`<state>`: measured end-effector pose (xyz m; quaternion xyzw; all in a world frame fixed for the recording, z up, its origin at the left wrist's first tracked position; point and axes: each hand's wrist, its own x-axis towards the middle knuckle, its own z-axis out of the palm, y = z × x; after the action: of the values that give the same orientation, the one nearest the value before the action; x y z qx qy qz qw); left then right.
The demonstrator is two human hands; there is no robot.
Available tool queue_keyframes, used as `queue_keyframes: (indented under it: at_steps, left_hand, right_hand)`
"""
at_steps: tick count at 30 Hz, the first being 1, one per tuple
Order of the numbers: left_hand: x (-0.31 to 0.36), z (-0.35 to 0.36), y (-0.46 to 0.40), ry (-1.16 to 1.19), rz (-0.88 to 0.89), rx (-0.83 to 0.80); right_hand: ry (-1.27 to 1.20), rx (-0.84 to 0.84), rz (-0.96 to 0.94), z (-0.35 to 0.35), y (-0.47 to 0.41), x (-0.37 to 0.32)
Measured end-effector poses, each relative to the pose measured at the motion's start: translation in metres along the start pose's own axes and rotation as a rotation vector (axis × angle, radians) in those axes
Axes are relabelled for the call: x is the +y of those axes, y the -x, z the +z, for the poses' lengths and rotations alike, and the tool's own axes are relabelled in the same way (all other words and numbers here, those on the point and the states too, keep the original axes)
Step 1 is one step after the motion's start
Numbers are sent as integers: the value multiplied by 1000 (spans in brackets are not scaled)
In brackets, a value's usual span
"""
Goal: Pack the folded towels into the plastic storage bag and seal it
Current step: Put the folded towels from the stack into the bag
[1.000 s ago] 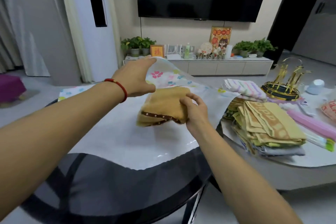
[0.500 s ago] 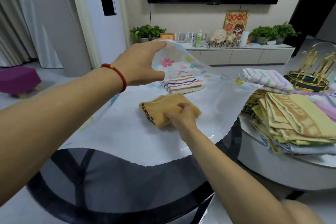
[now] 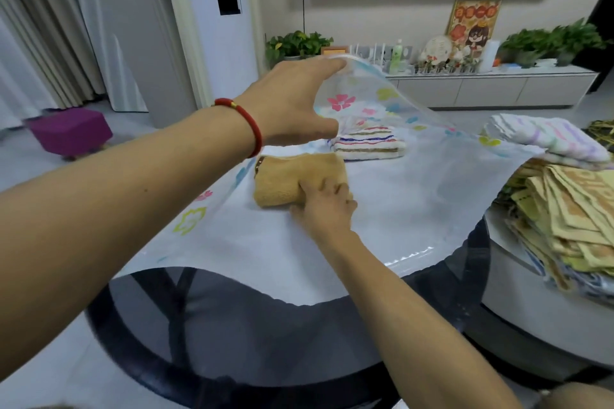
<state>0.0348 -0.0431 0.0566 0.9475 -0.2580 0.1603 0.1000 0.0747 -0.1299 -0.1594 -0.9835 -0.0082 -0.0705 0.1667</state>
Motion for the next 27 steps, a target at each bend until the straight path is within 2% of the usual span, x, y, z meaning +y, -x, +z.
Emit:
queue_keyframes:
  at_steps: [5,10,12,14,17,21,24,27]
  left_hand:
    - [-2,-5,2,1,3,-10]
    - [-9,-9,9,36,-15,52]
    - [-11,-10,9,35,-14,62]
    - [-12,-10,8,32,-17,62]
    - [-14,-9,6,34,-23,66]
    - [-16,-4,5,50,-19,72]
    - [-18,1,6,78,-32,66]
    - [-17,3,9,107,-33,52]
  right_hand:
    - [-17,-127,-216,13,-30,-11]
    - [29,-179,-206,4,-75,-1]
    - [196,-121,-176,3,-79,-9]
    - [336,5,-217,10,-67,-27]
    - [250,46,-333,30,-50,-43]
    - [168,-86,-236,36,-83,-34]
    - [160,-165,-279,26,-105,-24]
    - [91,-109,-323,8,-96,-4]
